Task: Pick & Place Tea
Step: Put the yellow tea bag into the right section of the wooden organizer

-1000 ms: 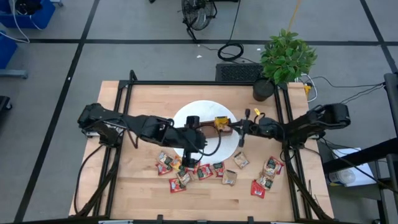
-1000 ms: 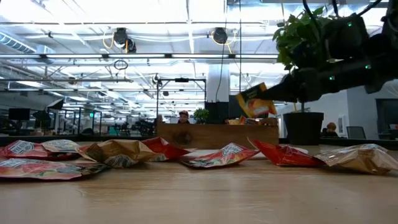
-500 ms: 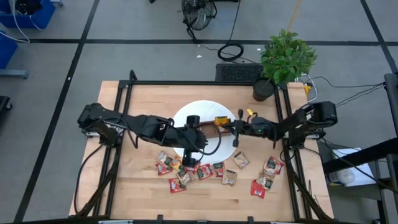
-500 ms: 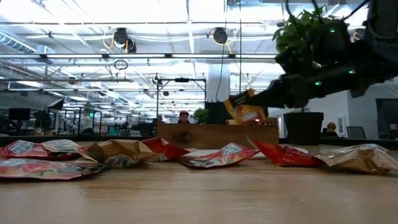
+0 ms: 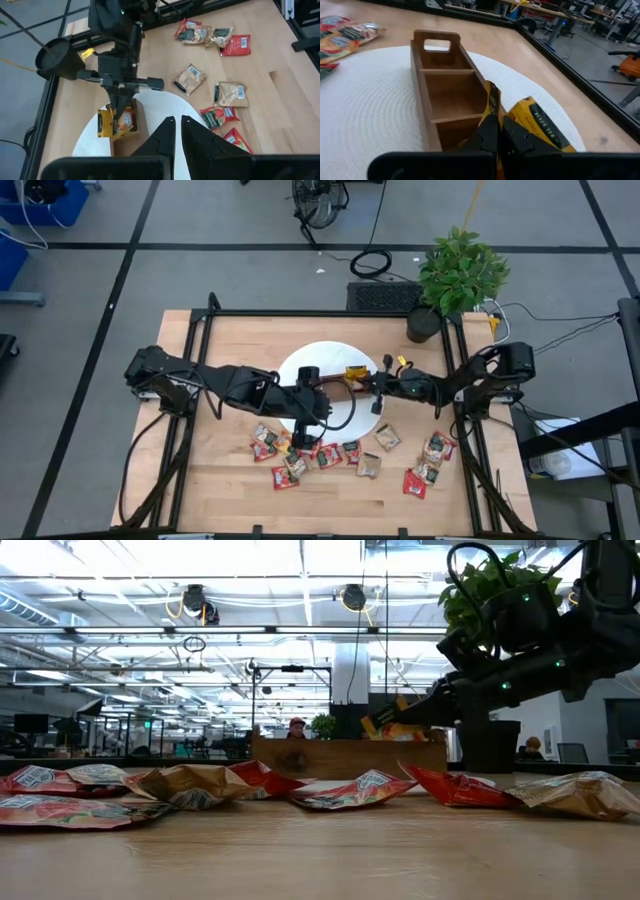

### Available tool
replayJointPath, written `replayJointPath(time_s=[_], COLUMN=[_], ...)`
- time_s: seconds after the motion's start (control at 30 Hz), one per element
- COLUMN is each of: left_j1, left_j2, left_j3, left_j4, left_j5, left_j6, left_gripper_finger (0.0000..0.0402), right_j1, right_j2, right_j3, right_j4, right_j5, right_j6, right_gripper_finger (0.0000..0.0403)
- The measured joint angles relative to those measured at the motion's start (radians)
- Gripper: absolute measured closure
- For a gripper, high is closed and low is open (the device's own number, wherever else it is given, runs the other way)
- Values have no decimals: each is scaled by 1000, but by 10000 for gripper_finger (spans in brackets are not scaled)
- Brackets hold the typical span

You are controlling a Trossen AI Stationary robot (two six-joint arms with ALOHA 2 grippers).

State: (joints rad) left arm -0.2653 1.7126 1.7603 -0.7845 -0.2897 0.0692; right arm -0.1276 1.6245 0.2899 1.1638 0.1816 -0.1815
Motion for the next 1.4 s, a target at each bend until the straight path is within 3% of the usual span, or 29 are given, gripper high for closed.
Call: replayJointPath(time_s=[0.3,0.5,0.67,0.97,1.13,1.4], left_j1=[0,0,0,0,11,5], left_j2=[0,0,0,0,0,1], left_j3=[0,0,0,0,0,0], left_j4=[-3,-5,-5,-34,-163,-400], left_j5=[0,0,0,1,4,2], left_j6=[-5,-8,-7,-57,-204,-410], left_gripper_finger=[364,364,364,364,364,364], right_j1=[0,0,0,26,87,256], right_j2=[0,0,0,-5,-104,-446], right_j3=[0,0,0,0,-7,-77], right_j4=[-8,-9,18,122,110,58], right_j5=[1,9,82,81,81,78], right_j6=[16,16,15,1,-40,-48], right_gripper_finger=[382,341,302,251,238,233])
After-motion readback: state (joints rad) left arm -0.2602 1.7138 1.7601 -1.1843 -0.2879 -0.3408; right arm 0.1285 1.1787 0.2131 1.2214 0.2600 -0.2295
